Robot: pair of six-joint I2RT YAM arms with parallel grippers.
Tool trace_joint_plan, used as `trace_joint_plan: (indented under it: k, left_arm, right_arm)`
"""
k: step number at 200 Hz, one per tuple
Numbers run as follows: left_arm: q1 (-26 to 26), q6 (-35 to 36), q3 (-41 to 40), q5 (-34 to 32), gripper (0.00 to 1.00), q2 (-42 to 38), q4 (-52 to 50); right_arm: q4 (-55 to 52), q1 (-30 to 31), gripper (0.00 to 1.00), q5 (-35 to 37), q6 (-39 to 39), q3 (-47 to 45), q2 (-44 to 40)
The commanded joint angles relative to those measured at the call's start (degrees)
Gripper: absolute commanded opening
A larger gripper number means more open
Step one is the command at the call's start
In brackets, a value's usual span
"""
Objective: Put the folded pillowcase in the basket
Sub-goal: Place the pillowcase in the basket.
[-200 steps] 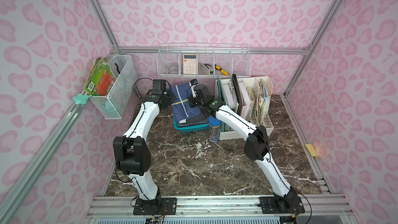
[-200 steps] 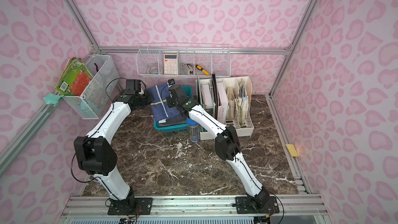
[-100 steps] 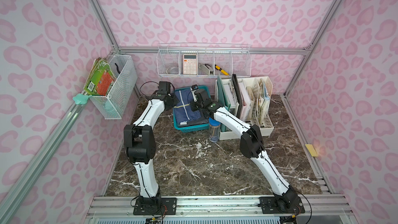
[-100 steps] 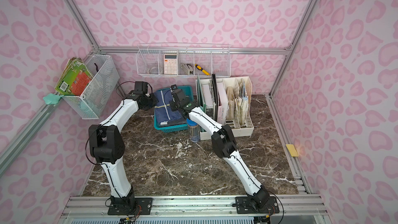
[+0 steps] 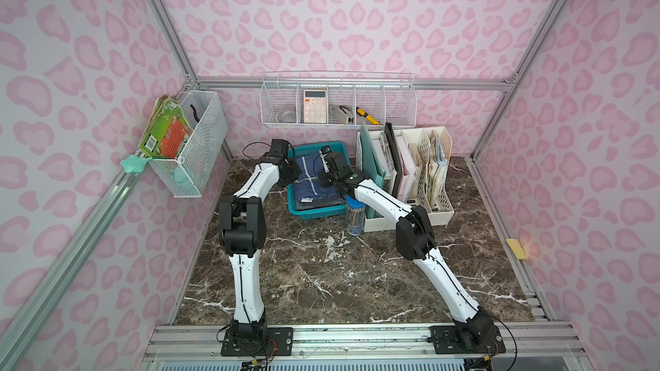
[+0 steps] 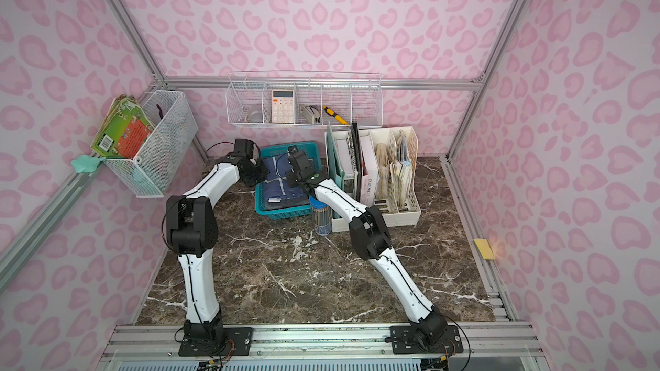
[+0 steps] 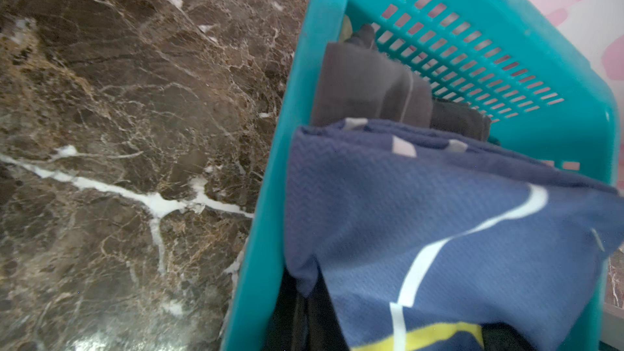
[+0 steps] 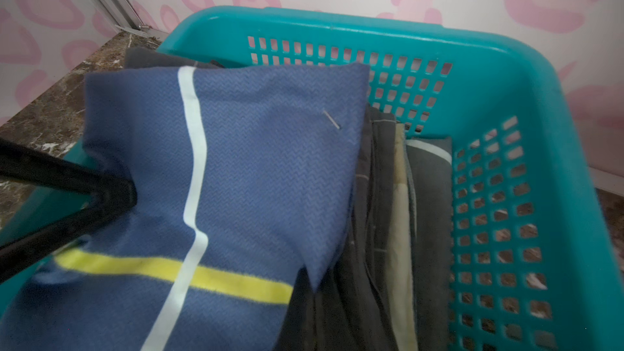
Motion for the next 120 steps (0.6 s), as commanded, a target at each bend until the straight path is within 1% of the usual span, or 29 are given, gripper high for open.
trace_joint_plan:
  k: [1, 15, 41, 53, 67, 71, 74, 82, 87, 92, 107, 120]
  left_arm:
    - [-1.02, 0.68, 2.80, -0.10, 0.00, 2.06, -3.14]
    - [-1.75, 1.29, 5.42, -0.44, 0.00, 3.66, -4.78]
    - [-2.43, 1.59, 7.79, -1.51, 0.00, 4.36, -6.86]
    - [-2.45, 1.59, 7.81, -2.19, 0.00, 3.78, -7.15]
    - [-2.43, 1.67, 7.81, -3.31, 0.00, 2.60, -7.75]
    - [-2.49, 1.75, 7.74, -3.57, 0.02, 2.23, -7.94]
    - [-2.43, 1.83, 7.72, -3.85, 0.05, 1.91, -8.11]
    - [-2.45, 1.85, 7.65, -4.68, 0.16, 1.04, -8.74]
    - [-2.43, 1.89, 7.61, -5.17, 0.22, 0.42, -9.14]
    - [-2.43, 2.01, 7.56, -5.53, 0.27, -0.25, -9.58]
    - [-2.51, 2.27, 7.03, -6.13, 0.39, -2.59, -9.82]
    - [-2.51, 2.46, 6.84, -6.14, 0.45, -4.29, -10.17]
  right_arm:
    - [-0.44, -0.49, 0.00, 2.77, -0.42, 0.55, -0.48]
    - [-0.56, -0.56, 0.00, 3.17, -0.66, 0.51, -0.93]
    - [-0.53, -0.56, 0.11, 3.53, -1.45, 0.51, -1.84]
    - [-0.56, -0.58, 0.20, 3.53, -1.80, 0.45, -2.29]
    - [-0.55, -0.58, 0.34, 3.28, -2.00, 0.45, -2.79]
    - [-0.57, -0.58, 0.38, 3.19, -2.00, 0.45, -2.98]
    - [-0.53, -0.58, 0.42, 3.18, -2.00, 0.44, -3.12]
    - [-0.54, -0.50, 0.52, 3.09, -2.07, 0.45, -3.53]
    - [-0.56, -0.42, 0.57, 3.16, -2.09, 0.46, -3.82]
    - [-0.56, -0.32, 0.59, 3.18, -2.22, 0.45, -4.19]
    - [-0.70, 0.03, 0.63, 3.66, -2.50, 0.45, -5.49]
    - [-0.78, 0.51, 0.65, 3.87, -2.86, 0.29, -6.89]
